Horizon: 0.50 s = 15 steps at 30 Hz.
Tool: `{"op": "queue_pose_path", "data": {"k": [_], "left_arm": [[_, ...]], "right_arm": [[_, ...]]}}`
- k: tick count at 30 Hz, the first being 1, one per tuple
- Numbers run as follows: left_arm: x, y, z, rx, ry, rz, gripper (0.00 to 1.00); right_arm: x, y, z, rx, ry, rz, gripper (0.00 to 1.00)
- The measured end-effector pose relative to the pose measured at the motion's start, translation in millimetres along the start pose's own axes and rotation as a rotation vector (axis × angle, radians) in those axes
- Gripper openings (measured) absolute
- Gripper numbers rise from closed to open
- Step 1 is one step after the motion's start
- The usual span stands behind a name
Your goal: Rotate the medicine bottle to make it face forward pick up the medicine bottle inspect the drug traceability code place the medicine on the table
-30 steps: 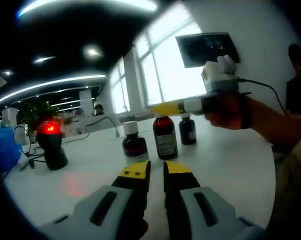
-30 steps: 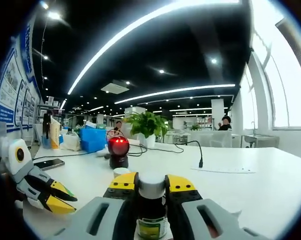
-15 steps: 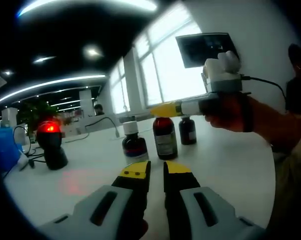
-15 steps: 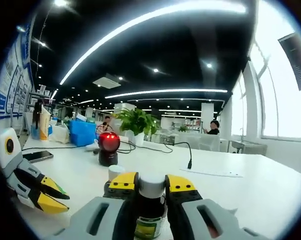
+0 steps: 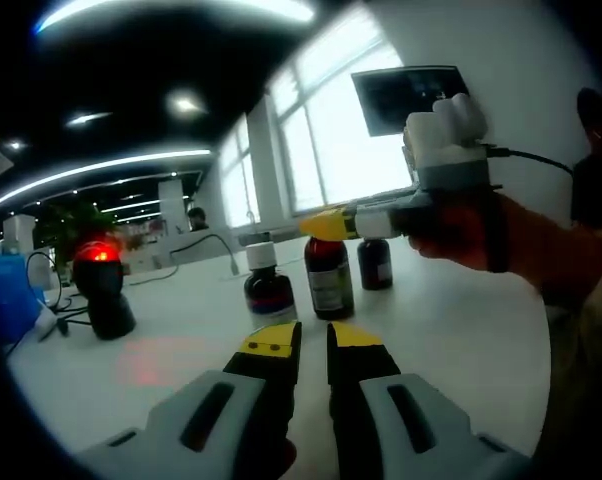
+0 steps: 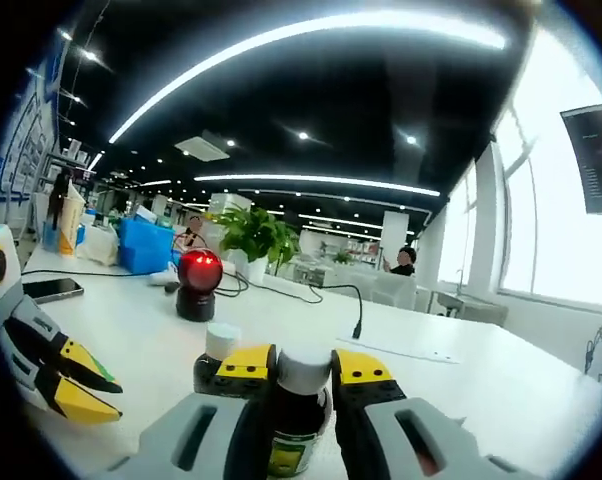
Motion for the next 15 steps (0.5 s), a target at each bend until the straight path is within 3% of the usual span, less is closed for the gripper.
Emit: {"op": "queue_pose_path", "data": {"k": [15], "left_arm": [[-0.3,-1.3,0.1,0.01,0.001,0.004,0.04]], "right_arm": [[1.2,0.1,0.5,-0.05,0.004,-0.041,0.19]]}}
Point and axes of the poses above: the point that each gripper's makers call its tool centre point, and the gripper's own axes: x roughly forward along the fingers, y roughly to its left, z roughly out of its top, the point moved 6 cm from there along -x, roughly backward along the fingers, and after that the axes turned 4 degrees about y, right-handed, at the moved point
